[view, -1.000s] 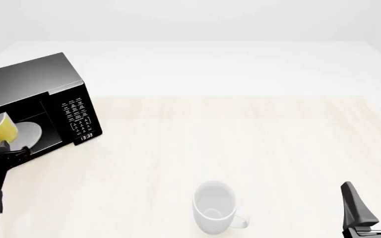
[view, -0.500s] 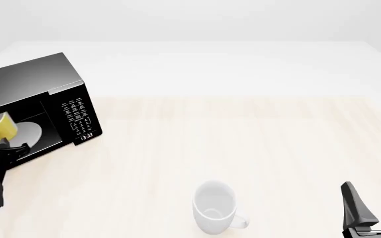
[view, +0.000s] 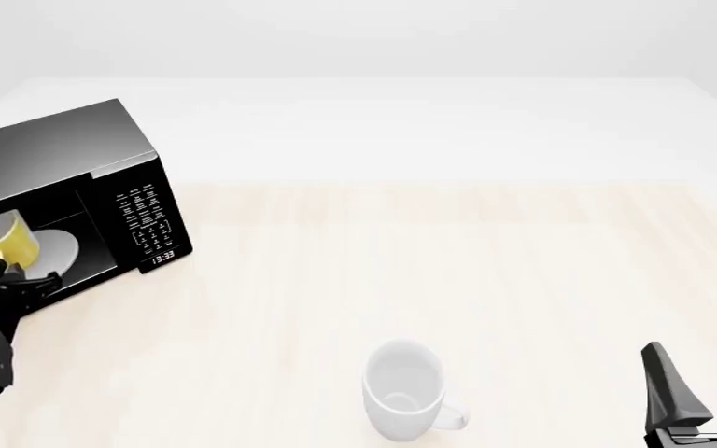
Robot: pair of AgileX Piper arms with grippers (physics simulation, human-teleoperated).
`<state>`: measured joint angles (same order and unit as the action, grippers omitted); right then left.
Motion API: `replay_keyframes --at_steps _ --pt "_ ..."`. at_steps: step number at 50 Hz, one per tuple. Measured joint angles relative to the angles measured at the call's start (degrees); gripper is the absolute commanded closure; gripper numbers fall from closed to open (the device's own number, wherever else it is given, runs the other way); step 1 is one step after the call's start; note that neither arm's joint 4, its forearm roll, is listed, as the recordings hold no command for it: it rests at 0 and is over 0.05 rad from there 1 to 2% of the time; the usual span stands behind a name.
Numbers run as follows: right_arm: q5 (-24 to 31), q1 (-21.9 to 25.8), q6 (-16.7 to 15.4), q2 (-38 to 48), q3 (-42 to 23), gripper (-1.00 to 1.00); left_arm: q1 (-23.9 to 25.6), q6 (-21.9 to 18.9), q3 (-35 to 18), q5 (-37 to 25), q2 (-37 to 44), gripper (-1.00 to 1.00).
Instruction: Put the yellow and white mug in the microwave and close it.
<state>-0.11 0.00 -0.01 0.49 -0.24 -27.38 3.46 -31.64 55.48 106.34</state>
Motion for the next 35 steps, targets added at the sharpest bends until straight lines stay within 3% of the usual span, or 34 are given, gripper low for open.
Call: replay_keyframes --at_steps 35 --pt "0.0 0.0 0.0 0.0 0.0 -1.0 -0.1 0.07 -1.31 -0.43 3.54 1.0"
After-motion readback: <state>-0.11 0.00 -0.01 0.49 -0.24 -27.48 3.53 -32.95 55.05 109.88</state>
